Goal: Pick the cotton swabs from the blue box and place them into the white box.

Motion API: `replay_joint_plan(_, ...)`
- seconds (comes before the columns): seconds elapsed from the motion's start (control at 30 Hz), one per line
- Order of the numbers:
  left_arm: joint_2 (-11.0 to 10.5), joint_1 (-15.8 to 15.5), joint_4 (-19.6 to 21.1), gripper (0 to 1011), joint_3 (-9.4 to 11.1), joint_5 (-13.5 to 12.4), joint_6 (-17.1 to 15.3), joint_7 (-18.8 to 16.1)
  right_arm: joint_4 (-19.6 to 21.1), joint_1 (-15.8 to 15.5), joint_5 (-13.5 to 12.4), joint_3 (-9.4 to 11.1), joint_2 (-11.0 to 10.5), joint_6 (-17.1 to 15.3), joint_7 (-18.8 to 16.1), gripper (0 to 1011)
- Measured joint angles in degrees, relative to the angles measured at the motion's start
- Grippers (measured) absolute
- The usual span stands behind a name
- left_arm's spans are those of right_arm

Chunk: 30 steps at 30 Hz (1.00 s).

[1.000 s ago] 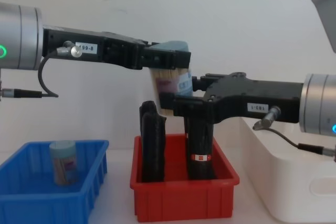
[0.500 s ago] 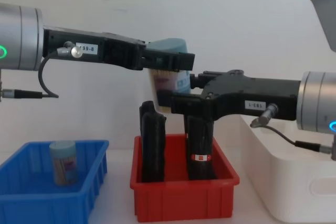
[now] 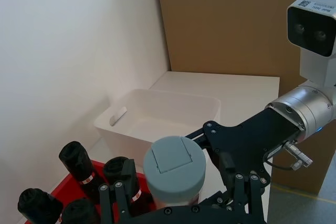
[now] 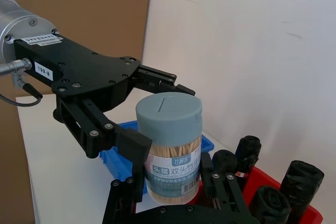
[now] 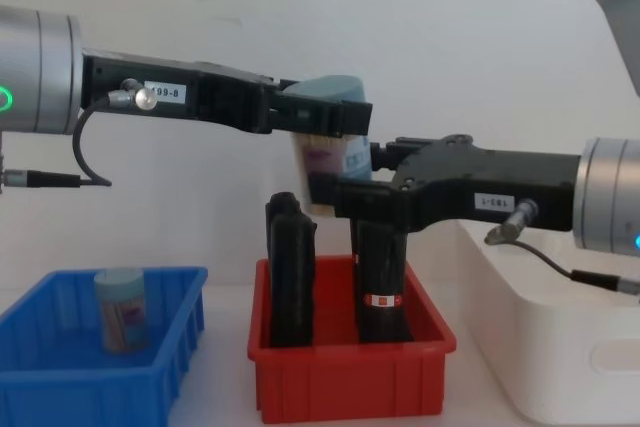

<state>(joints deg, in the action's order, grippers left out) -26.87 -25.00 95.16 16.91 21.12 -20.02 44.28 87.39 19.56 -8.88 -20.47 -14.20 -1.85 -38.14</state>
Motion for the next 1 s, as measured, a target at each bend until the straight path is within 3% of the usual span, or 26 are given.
replay_joint_plan(0.43, 0.0, 0.0, 0.0, 1004, 0.0, 0.0, 0.02, 0.0, 0.89, -1.58, -1.08, 1.13, -2.01, -0.24, 3.97, 628)
replay_joint_plan(1.0, 0.0, 0.0, 0.0, 1004, 0.0, 0.0, 0.02, -0.01, 0.81, -4.03, -2.54, 4.03, -5.32, -0.58, 14.42, 628)
